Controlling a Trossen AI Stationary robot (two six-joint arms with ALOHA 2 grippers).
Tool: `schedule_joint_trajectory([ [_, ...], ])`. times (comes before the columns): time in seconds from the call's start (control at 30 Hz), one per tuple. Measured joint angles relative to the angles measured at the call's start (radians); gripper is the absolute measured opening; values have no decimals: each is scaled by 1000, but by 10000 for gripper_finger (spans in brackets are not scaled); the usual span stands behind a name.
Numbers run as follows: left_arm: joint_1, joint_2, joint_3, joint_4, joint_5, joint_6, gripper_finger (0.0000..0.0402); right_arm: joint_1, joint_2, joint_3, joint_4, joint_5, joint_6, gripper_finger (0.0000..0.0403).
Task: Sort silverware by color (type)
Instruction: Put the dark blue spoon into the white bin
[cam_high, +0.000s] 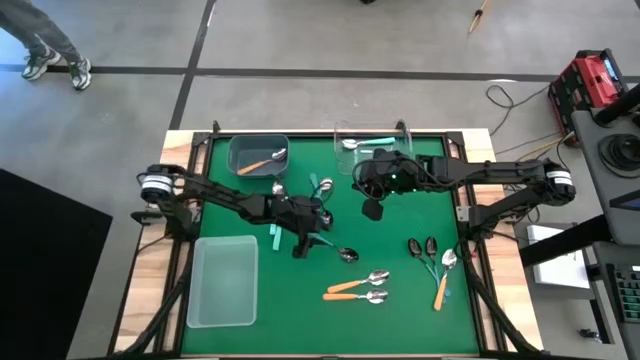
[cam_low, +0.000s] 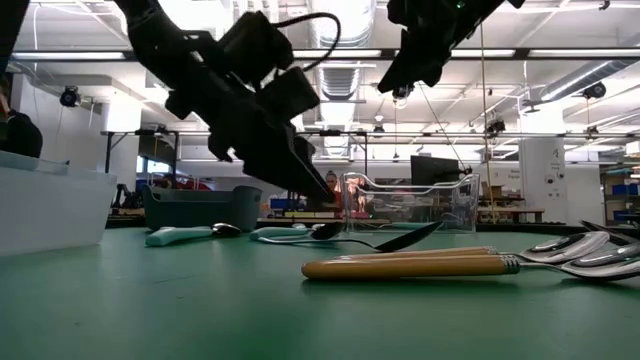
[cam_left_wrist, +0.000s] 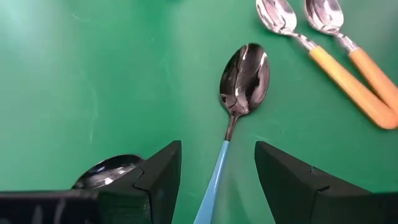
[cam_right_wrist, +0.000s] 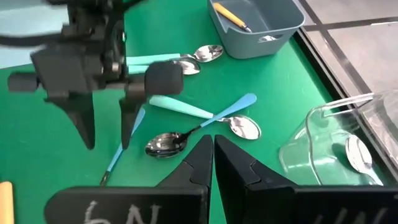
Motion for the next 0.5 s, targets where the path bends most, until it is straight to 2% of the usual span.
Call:
schedule_joint_trajectory([
  [0.23, -14, 101, 71, -94, -20, 19, 187, 17, 0, -13, -20, -3, 0, 9],
  [0.5, -16, 121, 75, -64, -43, 6, 187, 43, 2, -47, -19, -3, -9, 9],
])
